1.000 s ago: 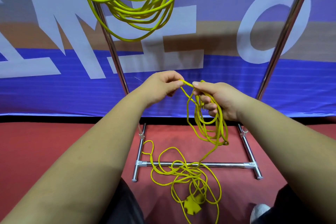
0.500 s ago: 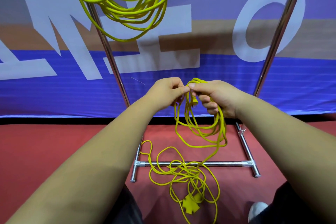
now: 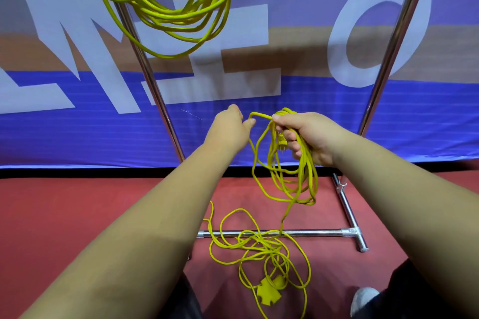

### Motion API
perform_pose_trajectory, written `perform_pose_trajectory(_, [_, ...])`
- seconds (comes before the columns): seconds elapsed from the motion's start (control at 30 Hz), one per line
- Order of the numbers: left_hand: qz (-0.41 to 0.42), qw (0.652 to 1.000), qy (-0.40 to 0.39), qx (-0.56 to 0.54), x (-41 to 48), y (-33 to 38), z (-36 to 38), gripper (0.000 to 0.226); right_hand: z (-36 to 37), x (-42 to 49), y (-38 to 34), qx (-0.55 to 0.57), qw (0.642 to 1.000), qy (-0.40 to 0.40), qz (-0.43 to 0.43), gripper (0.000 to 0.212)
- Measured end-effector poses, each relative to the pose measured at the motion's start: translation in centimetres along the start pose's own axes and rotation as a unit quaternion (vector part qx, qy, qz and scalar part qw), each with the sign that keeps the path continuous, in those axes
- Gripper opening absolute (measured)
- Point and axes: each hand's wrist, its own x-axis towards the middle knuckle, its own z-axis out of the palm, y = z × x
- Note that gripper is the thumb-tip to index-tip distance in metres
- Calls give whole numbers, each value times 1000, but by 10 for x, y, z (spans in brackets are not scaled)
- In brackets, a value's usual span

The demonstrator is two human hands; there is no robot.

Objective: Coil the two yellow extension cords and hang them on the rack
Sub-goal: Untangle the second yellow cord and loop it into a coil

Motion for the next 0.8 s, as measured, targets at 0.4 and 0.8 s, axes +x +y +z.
perform_pose_trajectory(0.4, [158, 930, -332, 4, -65, 27, 59, 25, -17, 12, -3, 140, 980, 138, -33, 32])
perform_pose_trajectory(0.8, [141, 950, -209, -184, -68, 37, 36, 26, -24, 11, -9, 156, 973, 158, -57, 32])
